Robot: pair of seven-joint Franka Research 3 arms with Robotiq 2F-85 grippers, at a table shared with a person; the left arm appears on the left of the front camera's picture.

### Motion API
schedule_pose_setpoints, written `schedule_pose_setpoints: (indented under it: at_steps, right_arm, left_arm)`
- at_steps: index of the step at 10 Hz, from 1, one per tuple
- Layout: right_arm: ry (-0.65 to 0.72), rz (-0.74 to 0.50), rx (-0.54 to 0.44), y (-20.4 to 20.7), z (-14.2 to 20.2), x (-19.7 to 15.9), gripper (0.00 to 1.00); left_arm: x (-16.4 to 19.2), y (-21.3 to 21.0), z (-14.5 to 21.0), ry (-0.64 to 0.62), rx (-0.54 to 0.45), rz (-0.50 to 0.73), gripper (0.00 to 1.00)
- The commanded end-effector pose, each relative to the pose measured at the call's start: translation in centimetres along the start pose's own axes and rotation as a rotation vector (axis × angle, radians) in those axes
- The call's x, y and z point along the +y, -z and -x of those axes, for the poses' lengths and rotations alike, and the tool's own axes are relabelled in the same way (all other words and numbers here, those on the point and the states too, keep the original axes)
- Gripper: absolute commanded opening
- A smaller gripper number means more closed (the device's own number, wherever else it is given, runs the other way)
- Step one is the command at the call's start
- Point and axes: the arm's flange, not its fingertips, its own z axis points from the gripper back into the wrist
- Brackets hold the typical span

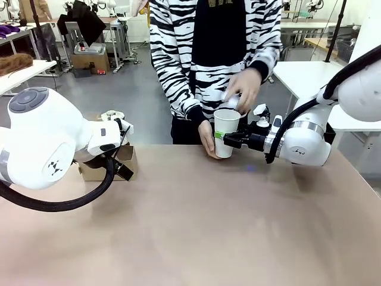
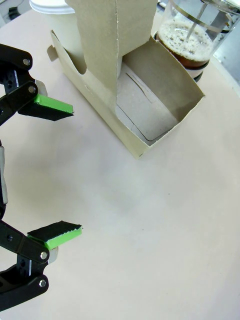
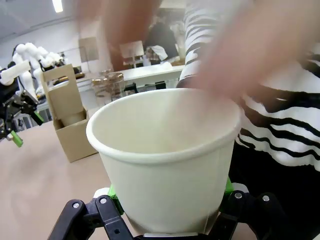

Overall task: Pour a drink into a cup and package it in a carrier.
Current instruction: When a person places the Paper Cup Lid on the 600 ml Paper Cup , lift the 600 ml Paper Cup.

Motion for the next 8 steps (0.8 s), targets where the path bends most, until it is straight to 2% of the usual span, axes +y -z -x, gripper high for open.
schedule_pose_setpoints:
  at_steps: [1,8]
  right_arm:
    - [-0.003,0.003,-0.008,-0.14,-0.42,0.19,0.8]
    - [-0.003,0.003,-0.008,-0.14,-0.42,0.19,0.8]
  left_arm:
    - [0.0,-0.05,0.01,0.0,-0.002,0.002,1.0]
    - [0.0,-0.05,0.01,0.0,-0.002,0.002,1.0]
